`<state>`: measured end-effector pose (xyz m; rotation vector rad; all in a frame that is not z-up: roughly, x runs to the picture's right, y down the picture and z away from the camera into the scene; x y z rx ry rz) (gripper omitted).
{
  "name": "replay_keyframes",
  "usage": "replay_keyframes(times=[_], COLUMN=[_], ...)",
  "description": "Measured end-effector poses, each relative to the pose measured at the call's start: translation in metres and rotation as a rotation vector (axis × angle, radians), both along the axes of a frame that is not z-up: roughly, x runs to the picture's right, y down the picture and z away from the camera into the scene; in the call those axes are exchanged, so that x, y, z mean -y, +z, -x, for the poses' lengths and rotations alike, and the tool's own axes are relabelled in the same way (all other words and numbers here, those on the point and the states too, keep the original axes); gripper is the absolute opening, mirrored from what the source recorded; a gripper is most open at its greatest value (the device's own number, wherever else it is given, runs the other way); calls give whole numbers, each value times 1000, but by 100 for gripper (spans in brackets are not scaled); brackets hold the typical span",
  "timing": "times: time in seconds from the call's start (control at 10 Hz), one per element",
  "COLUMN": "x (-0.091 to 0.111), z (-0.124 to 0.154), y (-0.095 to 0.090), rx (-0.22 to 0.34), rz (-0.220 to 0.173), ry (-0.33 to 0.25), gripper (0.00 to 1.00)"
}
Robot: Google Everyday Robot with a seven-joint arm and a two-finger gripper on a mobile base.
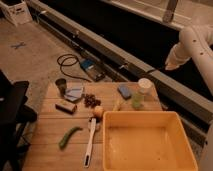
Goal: Place fork in paper cup
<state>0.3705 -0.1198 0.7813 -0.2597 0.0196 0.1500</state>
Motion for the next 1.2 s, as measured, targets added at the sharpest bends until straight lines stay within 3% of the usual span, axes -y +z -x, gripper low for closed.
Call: replay_keyframes(times=[0.5,1.2], x=[-17,-37], z=[-3,2], y=[22,34], rx=[21,76], rz=[38,74], ry=[47,99], gripper=[0,0])
